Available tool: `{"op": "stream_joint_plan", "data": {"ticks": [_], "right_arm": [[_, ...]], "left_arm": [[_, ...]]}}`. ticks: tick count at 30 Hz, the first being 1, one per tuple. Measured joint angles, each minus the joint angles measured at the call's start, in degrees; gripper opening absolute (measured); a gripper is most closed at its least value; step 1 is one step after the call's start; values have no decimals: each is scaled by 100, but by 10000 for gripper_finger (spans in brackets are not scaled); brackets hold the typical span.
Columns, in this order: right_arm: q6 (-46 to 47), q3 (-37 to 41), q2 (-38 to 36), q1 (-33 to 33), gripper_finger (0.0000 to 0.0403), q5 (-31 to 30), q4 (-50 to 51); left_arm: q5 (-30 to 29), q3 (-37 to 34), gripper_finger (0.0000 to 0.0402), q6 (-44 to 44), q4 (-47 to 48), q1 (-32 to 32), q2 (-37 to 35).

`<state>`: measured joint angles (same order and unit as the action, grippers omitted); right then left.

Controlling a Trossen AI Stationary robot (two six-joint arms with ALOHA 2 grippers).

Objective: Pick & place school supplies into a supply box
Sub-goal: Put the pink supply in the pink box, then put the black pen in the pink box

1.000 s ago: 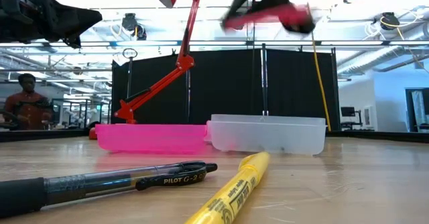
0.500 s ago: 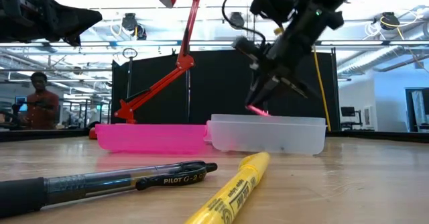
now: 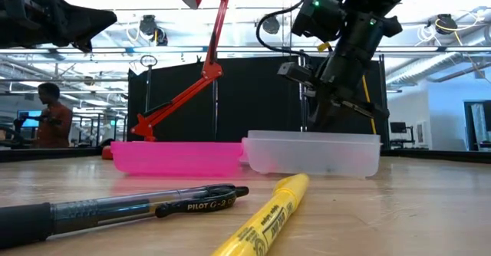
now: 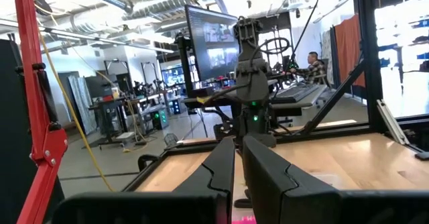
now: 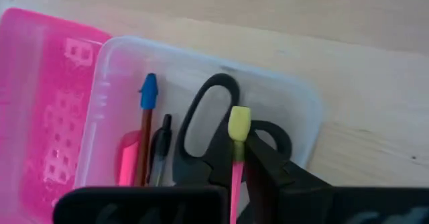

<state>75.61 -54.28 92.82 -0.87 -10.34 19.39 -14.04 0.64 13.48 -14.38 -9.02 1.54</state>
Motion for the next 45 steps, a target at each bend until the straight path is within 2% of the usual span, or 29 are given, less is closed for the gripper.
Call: {"op": "stream_joint_plan", "data": {"ticks": [7, 17, 27, 31, 34, 43, 45], "right_arm": [[-192, 0, 0, 12, 24, 3, -122], [-363, 0, 0, 19, 93, 8, -134], [-1127, 0, -173, 1, 138, 14, -180], [-1794, 0, -592, -100, 138, 9, -201], [-2629, -2, -992, -150, 136, 11, -228], [-6319, -2, -2002, -168, 135, -3, -513], [-6798, -5, -2090, -168, 133, -6, -591]], "left_arm": [[0, 0, 42, -5, -30, 0, 0], [46, 0, 42, -23, -23, 0, 0], [48, 0, 42, -49, -17, 0, 0], [48, 0, 42, -110, -13, 0, 0], [48, 0, 42, -90, -79, 0, 0], [24, 0, 42, -106, -227, 0, 1], [48, 0, 42, -88, -189, 0, 33]]}}
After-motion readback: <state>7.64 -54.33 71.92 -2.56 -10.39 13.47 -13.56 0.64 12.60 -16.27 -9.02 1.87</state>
